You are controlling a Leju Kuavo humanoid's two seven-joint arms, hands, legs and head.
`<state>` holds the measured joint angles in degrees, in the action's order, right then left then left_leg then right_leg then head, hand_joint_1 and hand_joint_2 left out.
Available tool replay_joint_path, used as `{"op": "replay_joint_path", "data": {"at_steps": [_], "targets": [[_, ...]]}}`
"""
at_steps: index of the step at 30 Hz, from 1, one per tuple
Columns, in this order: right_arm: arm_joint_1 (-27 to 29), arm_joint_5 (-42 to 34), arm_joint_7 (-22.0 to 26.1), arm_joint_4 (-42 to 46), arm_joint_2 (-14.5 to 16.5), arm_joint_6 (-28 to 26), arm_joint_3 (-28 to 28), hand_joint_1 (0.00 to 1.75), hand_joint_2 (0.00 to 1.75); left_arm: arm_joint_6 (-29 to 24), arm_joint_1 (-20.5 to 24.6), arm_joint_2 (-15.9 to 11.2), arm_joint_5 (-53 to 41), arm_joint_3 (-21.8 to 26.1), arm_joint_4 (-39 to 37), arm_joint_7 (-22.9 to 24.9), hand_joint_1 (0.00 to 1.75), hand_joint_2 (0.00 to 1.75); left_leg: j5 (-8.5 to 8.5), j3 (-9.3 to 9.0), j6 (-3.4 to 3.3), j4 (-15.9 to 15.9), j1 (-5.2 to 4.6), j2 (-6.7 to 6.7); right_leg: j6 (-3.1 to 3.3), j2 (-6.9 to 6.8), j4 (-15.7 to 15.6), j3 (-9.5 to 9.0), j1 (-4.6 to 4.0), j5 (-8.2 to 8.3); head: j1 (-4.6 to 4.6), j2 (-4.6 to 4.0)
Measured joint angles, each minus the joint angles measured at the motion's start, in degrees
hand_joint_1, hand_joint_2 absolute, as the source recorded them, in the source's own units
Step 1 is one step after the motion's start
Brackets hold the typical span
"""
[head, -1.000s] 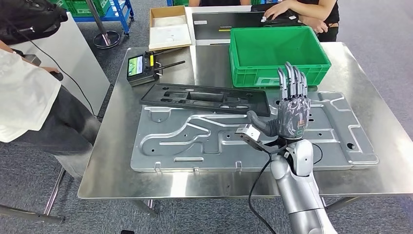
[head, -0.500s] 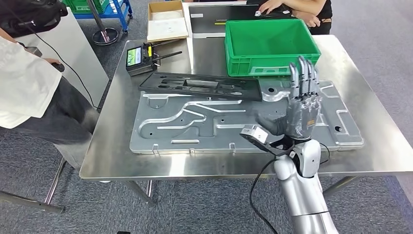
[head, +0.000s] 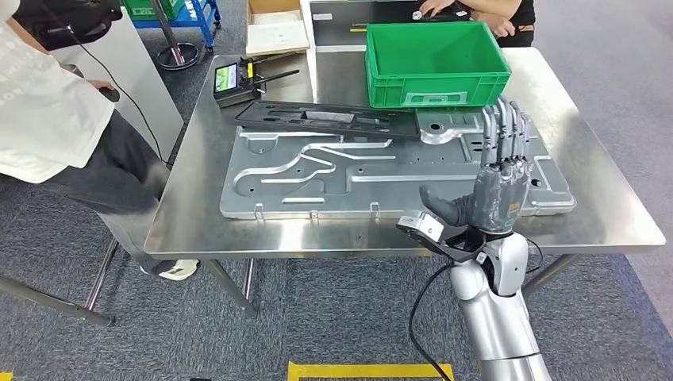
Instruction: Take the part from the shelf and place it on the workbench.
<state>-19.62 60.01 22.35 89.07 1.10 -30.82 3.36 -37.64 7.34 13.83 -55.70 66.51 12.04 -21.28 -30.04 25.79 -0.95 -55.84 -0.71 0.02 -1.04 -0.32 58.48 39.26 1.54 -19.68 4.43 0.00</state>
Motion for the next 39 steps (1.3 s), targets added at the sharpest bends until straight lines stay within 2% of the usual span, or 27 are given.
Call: {"op": "replay_joint_path", "data": {"at_steps": [1, 2, 3, 5, 6, 8, 9, 10, 12, 13, 15, 17, 20, 21, 22, 24, 25, 27, 28, 29, 31, 32, 33, 35, 36, 37, 39], "targets": [[0.2, 0.0, -0.1, 0.1, -0.2, 0.0, -0.2, 0.0, 0.0, -0.1, 0.0, 0.0, 0.0, 0.0, 0.0, -0.4, 0.0, 0.0, 1.01, 0.37, -0.39, 0.6, 0.07, 0.13, -0.31, 0.05, 0.0, 0.29, -0.04, -0.38, 0.0, 0.0], [0.4, 0.0, -0.2, 0.1, -0.4, 0.0, -0.4, 0.0, 0.0, -0.2, 0.0, 0.1, 0.0, 0.0, 0.0, -0.7, 0.0, 0.0, 2.15, 0.97, -0.79, 1.2, 0.22, 0.3, -0.52, 0.14, 0.8, 0.79, -0.14, -2.03, -0.04, 0.0], [0.7, -0.1, -0.3, 0.2, -0.7, 0.0, -0.7, 0.0, 0.0, -0.3, 0.0, 0.1, 0.0, 0.0, 0.0, -0.9, 0.0, 0.0, 3.26, 1.76, -1.09, 1.5, 0.36, 0.46, -0.65, 0.22, 3.0, 1.51, -0.24, -4.81, -0.07, 0.0], [1.4, -0.4, -0.3, 0.2, -1.0, 0.0, -1.5, 0.0, 0.0, -0.3, -0.1, 0.1, 0.0, 0.0, 0.0, -1.0, 0.0, 0.0, 4.85, 3.95, -1.4, 1.2, 0.24, 0.53, -0.84, 0.33, 9.8, 2.98, -0.31, -10.42, -0.09, 0.0], [1.9, -0.6, -0.3, 0.2, -1.2, 0.0, -2.0, 0.0, 0.0, -0.3, -0.1, 0.1, 0.0, 0.0, 0.0, -1.0, 0.0, 0.0, 5.46, 5.16, -1.37, 0.8, 0.2, 0.53, -0.93, 0.33, 13.0, 3.31, -0.3, -11.52, -0.09, 0.0], [2.7, -0.9, -0.2, 0.2, -1.3, 0.0, -2.7, 0.0, 0.0, -0.3, -0.2, 0.1, 0.0, 0.1, 0.0, -1.1, 0.0, 0.0, 6.5, 7.65, -1.24, -0.3, 0.19, 0.56, -1.02, 0.31, 15.0, 1.84, -0.26, -9.99, -0.09, 0.0], [2.9, -1.0, -0.1, 0.3, -1.4, 0.0, -3.0, 0.0, 0.0, -0.3, -0.2, 0.1, 0.0, 0.1, 0.0, -1.1, 0.0, 0.0, 6.96, 8.88, -1.1, -0.9, 0.2, 0.57, -1.01, 0.29, 13.1, -0.43, -0.23, -8.6, -0.09, 0.0], [2.9, -1.1, -0.1, 0.4, -1.4, 0.0, -3.2, 0.0, 0.0, -0.3, -0.2, 0.1, 0.0, 0.1, 0.0, -1.1, 0.0, 0.0, 7.36, 9.99, -0.9, -1.5, 0.18, 0.57, -0.91, 0.3, 9.7, -3.37, -0.24, -8.3, -0.09, 0.0], [3.0, -1.2, 0.0, 0.9, -1.5, 0.0, -3.5, 0.0, 0.0, -0.3, -0.1, 0.1, 0.0, 0.1, 0.0, -1.1, 0.0, 0.0, 8.06, 11.38, -0.41, -2.7, 0.04, 0.54, -0.42, 0.41, 3.0, -8.25, -0.48, -9.37, 0.03, 0.01], [3.1, -1.2, 0.0, 1.0, -1.5, 0.0, -3.6, 0.0, 0.0, -0.3, -0.1, 0.1, 0.1, 0.1, 0.0, -1.1, 0.0, 0.0, 8.46, 11.63, -0.14, -2.9, -0.01, 0.51, -0.08, 0.47, 1.3, -9.24, -0.61, -10.13, 0.1, 0.01], [3.2, -1.2, 0.0, 1.2, -1.5, 0.0, -3.8, 0.0, 0.0, -0.3, -0.2, 0.1, 0.1, 0.1, 0.0, -1.1, 0.0, 0.0, 9.2, 11.9, 0.48, -2.8, 0.04, 0.45, 0.73, 0.44, 0.7, -8.87, -0.67, -9.46, 0.13, 0.0], [3.3, -1.3, 0.0, 1.3, -1.5, 0.0, -3.9, 0.0, 0.0, -0.3, -0.3, 0.1, 0.1, 0.1, 0.0, -1.1, 0.0, 0.0, 6.91, 12.96, 1.26, -4.4, 0.27, 0.33, 1.67, 0.23, 0.5, -7.64, -0.49, -8.09, 0.16, 0.0], [3.9, -1.6, 0.0, 1.6, -1.5, 0.0, -4.3, 0.0, 0.0, -0.3, -0.4, 0.1, 0.2, 0.1, 0.0, -1.3, 0.0, 0.0, -1.85, 15.43, 2.23, -13.4, 0.77, 0.27, 2.22, 0.08, 0.5, -4.82, -0.34, -5.73, 0.21, 0.0], [4.3, -1.8, 0.0, 1.8, -1.5, 0.0, -4.6, 0.0, 0.0, -0.3, -0.3, 0.1, 0.3, 0.1, 0.0, -1.3, 0.0, 0.0, -3.34, 15.79, 2.43, -16.8, 0.94, 0.27, 2.14, 0.07, 0.5, -3.74, -0.34, -4.9, 0.21, 0.0], [4.7, -2.1, 0.0, 1.9, -1.5, 0.0, -4.8, 0.0, 0.0, -0.3, -0.3, 0.1, 0.4, 0.1, 0.0, -1.3, 0.0, 0.0, -3.3, 15.49, 2.55, -19.1, 1.07, 0.28, 1.99, 0.05, 0.6, -2.64, -0.32, -4.07, 0.21, 0.0], [5.4, -2.5, 0.2, 2.1, -1.5, 0.0, -5.2, 0.0, 0.0, -0.2, -0.3, 0.1, 0.5, 0.1, 0.0, -1.3, 0.0, 0.0, -0.22, 12.25, 2.56, -18.6, 1.23, 0.27, 1.6, 0.03, 0.6, -0.6, -0.25, -2.46, 0.21, 0.0], [5.7, -2.6, 0.3, 2.3, -1.5, 0.0, -5.4, 0.0, 0.0, -0.2, -0.2, 0.1, 0.6, 0.1, 0.0, -1.3, 0.0, 0.0, 0.93, 9.12, 2.42, -15.5, 1.27, 0.26, 1.37, 0.03, 0.6, 0.21, -0.21, -1.68, 0.21, 0.0], [6.0, -2.8, 0.4, 2.9, -1.5, 0.0, -5.8, 0.0, 0.0, -0.2, 0.0, 0.1, 0.6, 0.1, 0.0, -1.3, 0.0, 0.0, -0.28, 1.93, 1.86, -6.2, 1.03, 0.22, 0.74, 0.02, 0.6, 1.16, -0.2, -0.28, 0.22, 0.0], [6.1, -3.0, 0.5, 3.1, -1.5, 0.0, -6.0, 0.0, 0.0, -0.2, 0.1, 0.1, 0.6, 0.1, 0.0, -1.2, 0.0, 0.0, -1.34, -0.39, 1.5, -2.8, 0.83, 0.19, 0.36, -0.03, 0.4, 1.23, -0.17, 0.45, 0.22, 0.0], [6.2, -3.2, 0.6, 3.3, -1.5, 0.0, -6.1, 0.0, 0.0, -0.2, 0.2, 0.1, 0.6, 0.1, 0.0, -1.1, 0.0, 0.0, -1.99, -1.45, 1.11, -0.8, 0.59, 0.18, -0.07, -0.1, 0.0, 1.17, -0.11, 1.19, 0.23, 0.0], [6.8, -3.7, 0.9, 3.4, -1.5, 0.0, -6.5, 0.0, 0.0, -0.2, 0.1, 0.2, 0.6, 0.1, 0.0, -1.0, 0.0, 0.0, -0.81, -0.71, 0.18, -0.1, 0.53, 0.31, -0.85, -0.12, -0.7, 1.15, 0.01, 1.96, 0.25, 0.0], [7.2, -4.0, 1.0, 3.4, -1.5, 0.0, -6.6, 0.0, 0.0, -0.2, 0.1, 0.2, 0.6, 0.1, 0.0, -1.0, 0.0, 0.0, 0.01, -0.03, -0.37, 0.0, 0.58, 0.45, -1.05, -0.05, -0.2, 1.53, 0.05, 0.65, 0.26, 0.0], [7.6, -4.2, 1.1, 3.5, -1.5, 0.0, -6.9, 0.0, 0.0, -0.1, 0.0, 0.2, 0.6, 0.1, 0.0, -1.0, 0.0, 0.0, 0.97, 0.81, -0.87, 0.2, 0.63, 0.57, -1.15, 0.04, 1.5, 2.14, 0.07, -1.95, 0.25, 0.0], [8.4, -4.8, 1.4, 3.8, -1.6, 0.0, -7.4, 0.0, 0.0, 0.0, 0.0, 0.2, 0.5, 0.1, 0.0, -0.9, 0.0, 0.0, 2.68, 2.78, -1.54, 0.2, 0.45, 0.68, -1.19, 0.12, 8.4, 3.66, 0.06, -8.81, 0.24, 0.0], [8.9, -5.2, 1.7, 4.0, -1.6, 0.0, -7.8, 0.0, 0.0, 0.0, 0.0, 0.2, 0.3, 0.1, 0.0, -0.7, 0.0, 0.0, 3.5, 3.82, -1.65, 0.1, 0.31, 0.68, -1.24, 0.13, 12.2, 4.15, -0.02, -10.8, 0.24, 0.0], [9.5, -5.7, 2.1, 4.3, -1.6, 0.0, -8.2, 0.0, 0.0, 0.1, 0.0, 0.2, 0.0, 0.1, 0.0, -0.6, 0.0, 0.0, 4.28, 4.92, -1.7, -0.1, 0.18, 0.68, -1.25, 0.15, 15.3, 4.18, -0.15, -11.14, 0.24, 0.0], [10.6, -7.0, 3.3, 4.8, -1.6, 0.0, -9.1, 0.0, 0.0, 0.1, 0.0, 0.2, -0.5, -0.1, 0.0, -0.4, 0.0, 0.0, 5.62, 7.26, -1.64, -0.7, -0.07, 0.67, -0.93, 0.19, 16.2, 1.81, -0.41, -8.42, 0.24, 0.0]]}}
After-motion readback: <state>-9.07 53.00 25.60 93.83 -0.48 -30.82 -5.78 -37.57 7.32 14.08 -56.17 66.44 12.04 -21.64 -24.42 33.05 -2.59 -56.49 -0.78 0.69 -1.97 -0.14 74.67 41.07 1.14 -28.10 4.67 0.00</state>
